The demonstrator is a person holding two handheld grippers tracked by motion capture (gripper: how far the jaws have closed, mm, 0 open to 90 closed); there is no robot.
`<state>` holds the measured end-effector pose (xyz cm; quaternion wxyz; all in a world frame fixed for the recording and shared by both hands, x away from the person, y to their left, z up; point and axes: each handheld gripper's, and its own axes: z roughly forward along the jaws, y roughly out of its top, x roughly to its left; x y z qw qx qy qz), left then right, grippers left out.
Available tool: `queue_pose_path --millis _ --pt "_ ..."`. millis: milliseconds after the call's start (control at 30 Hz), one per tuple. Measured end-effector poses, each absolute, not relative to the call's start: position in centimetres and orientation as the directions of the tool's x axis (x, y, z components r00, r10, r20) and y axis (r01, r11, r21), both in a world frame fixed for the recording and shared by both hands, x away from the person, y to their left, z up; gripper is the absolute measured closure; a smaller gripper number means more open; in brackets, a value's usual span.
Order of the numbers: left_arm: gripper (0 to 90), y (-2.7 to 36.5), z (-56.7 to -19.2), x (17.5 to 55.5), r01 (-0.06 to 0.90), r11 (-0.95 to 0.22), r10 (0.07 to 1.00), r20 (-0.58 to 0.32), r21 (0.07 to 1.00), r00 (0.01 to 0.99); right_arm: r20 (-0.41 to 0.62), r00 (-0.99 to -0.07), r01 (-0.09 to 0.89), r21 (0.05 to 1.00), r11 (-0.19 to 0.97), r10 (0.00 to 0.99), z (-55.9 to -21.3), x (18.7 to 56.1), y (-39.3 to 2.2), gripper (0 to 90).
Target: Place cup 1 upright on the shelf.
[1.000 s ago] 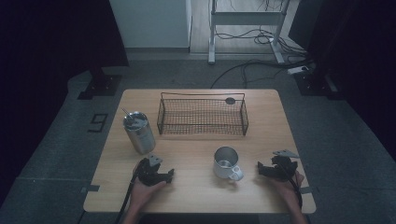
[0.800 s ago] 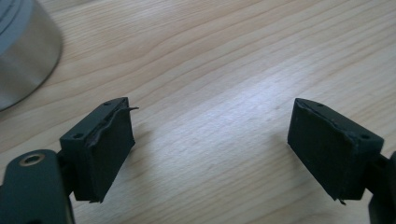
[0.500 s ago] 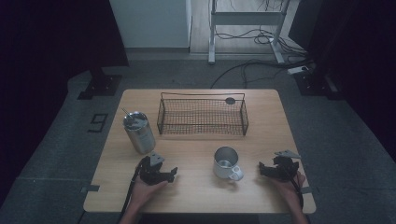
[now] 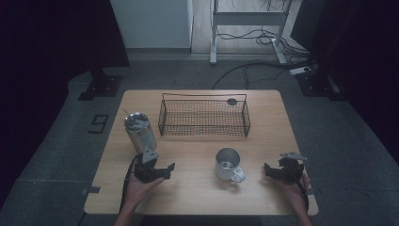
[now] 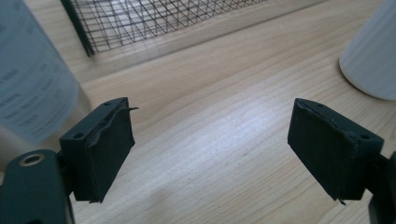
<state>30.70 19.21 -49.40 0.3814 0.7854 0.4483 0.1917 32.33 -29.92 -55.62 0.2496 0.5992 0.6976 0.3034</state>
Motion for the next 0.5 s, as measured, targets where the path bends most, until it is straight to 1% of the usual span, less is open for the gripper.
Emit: queue_pose_path --millis 500 --pt "14.0 20.5 -46.7 30.8 0.535 -0.285 0.865 -0.027 0.796 0.501 0.015 -0.154 0.684 0.723 0.096 0.988 -55.6 32.3 -29.9 4.2"
